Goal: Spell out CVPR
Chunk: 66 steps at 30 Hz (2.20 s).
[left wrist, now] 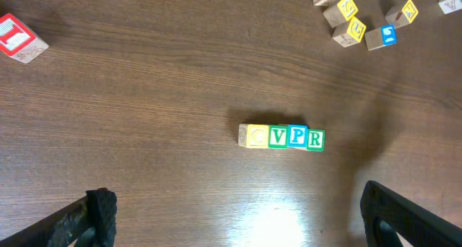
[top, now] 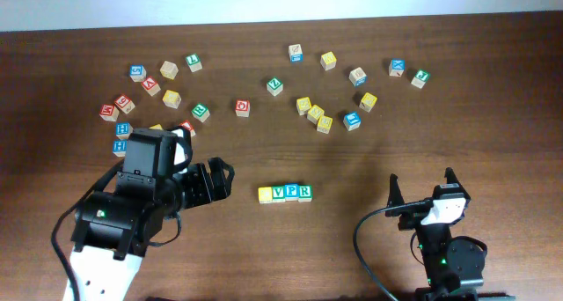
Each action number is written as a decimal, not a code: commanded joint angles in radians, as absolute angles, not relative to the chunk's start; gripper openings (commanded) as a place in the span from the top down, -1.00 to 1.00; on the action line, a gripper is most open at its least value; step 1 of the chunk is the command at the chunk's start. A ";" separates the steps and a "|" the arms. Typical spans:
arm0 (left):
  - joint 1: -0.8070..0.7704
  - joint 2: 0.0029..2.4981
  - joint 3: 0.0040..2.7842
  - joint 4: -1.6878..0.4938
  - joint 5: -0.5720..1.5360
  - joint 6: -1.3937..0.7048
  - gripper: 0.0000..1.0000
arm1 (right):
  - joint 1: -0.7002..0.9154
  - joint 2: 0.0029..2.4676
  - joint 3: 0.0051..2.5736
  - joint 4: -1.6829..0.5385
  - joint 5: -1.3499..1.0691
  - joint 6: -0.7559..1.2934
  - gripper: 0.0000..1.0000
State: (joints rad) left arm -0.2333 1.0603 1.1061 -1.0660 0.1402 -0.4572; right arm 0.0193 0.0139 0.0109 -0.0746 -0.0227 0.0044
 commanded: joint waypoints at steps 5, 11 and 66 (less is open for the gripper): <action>-0.230 1.055 1.104 -1.065 0.130 -0.455 -0.98 | 0.021 0.003 0.006 -0.081 -0.011 0.015 -0.97; -0.231 1.055 1.104 -1.065 0.130 -0.455 -0.98 | 0.021 0.003 0.006 -0.080 -0.011 0.015 -0.97; -0.175 0.745 0.949 -1.007 -0.007 -0.159 -0.98 | 0.021 0.003 0.006 -0.080 -0.011 0.015 -0.97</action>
State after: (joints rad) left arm -0.1959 0.8326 0.9829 -1.0077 0.0067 -0.1749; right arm 0.0193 0.0120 0.0109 -0.0746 -0.0227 0.0044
